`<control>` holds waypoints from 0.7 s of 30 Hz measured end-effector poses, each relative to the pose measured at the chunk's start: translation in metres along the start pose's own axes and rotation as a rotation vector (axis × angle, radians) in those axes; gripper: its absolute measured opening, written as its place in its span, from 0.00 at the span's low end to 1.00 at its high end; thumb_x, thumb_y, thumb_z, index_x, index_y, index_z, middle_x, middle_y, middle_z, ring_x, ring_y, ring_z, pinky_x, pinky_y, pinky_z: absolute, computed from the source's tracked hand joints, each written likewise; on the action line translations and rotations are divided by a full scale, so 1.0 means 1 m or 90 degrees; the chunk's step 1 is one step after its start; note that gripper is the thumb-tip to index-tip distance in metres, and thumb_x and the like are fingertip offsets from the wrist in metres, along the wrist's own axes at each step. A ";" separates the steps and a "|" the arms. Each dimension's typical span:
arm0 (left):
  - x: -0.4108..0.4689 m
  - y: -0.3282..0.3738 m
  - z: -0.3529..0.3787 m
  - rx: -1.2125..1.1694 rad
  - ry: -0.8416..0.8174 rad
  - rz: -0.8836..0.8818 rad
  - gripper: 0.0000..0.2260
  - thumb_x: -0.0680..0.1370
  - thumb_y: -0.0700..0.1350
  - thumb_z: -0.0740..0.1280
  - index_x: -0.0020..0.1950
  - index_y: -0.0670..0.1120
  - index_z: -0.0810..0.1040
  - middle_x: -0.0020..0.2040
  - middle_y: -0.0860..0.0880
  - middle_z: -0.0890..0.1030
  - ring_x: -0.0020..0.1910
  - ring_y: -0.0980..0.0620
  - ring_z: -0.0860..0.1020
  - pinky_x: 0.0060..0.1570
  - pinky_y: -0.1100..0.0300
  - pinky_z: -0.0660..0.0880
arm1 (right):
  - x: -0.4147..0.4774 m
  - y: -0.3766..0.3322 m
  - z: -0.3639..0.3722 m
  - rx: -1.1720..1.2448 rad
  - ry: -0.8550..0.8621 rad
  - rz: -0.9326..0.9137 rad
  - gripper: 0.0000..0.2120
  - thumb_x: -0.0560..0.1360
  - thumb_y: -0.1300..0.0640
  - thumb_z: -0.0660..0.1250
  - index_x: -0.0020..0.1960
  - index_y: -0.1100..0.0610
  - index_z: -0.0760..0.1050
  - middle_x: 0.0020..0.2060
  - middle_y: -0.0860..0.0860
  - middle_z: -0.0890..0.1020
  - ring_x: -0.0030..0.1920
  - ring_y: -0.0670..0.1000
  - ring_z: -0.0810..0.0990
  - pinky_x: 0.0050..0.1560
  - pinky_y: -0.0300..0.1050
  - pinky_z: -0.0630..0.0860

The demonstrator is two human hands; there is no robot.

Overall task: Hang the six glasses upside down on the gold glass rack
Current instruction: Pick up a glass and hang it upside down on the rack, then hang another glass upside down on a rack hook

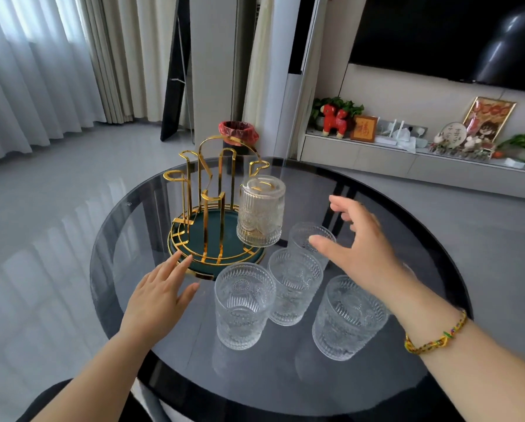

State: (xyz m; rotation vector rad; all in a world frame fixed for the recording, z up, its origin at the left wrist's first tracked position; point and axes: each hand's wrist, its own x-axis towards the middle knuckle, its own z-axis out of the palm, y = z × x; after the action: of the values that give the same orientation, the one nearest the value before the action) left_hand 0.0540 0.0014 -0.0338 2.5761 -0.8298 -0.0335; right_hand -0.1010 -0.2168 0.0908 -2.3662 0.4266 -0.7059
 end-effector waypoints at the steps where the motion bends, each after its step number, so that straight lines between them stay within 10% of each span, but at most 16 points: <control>1: -0.002 0.001 0.000 0.002 -0.002 0.001 0.25 0.77 0.56 0.54 0.72 0.54 0.51 0.76 0.51 0.53 0.74 0.48 0.55 0.72 0.52 0.54 | -0.014 0.005 -0.003 0.006 0.026 0.005 0.29 0.66 0.52 0.69 0.64 0.47 0.62 0.52 0.35 0.67 0.58 0.41 0.62 0.58 0.34 0.56; 4: -0.009 0.004 -0.001 0.000 -0.010 -0.006 0.25 0.77 0.55 0.54 0.72 0.53 0.53 0.75 0.50 0.54 0.74 0.48 0.56 0.71 0.51 0.55 | -0.056 0.023 -0.005 0.057 0.119 0.029 0.27 0.65 0.54 0.71 0.59 0.41 0.63 0.51 0.31 0.64 0.55 0.36 0.61 0.54 0.23 0.56; 9: -0.021 0.012 -0.002 -0.007 0.002 -0.014 0.22 0.77 0.52 0.56 0.70 0.50 0.60 0.74 0.48 0.61 0.72 0.46 0.61 0.69 0.50 0.59 | -0.112 0.051 0.016 0.205 0.258 0.120 0.26 0.67 0.57 0.71 0.56 0.40 0.61 0.58 0.46 0.68 0.58 0.45 0.68 0.58 0.40 0.62; 21: -0.029 0.017 -0.006 -0.023 0.003 -0.035 0.21 0.77 0.52 0.56 0.69 0.48 0.63 0.70 0.46 0.67 0.69 0.45 0.65 0.68 0.49 0.60 | -0.116 0.076 0.048 0.210 0.060 0.285 0.42 0.60 0.54 0.75 0.67 0.51 0.56 0.64 0.49 0.69 0.63 0.49 0.68 0.63 0.45 0.66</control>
State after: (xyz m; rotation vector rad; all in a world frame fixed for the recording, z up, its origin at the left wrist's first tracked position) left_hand 0.0216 0.0076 -0.0242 2.5631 -0.7497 -0.0575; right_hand -0.1754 -0.1982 -0.0337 -1.8464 0.7848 -0.6193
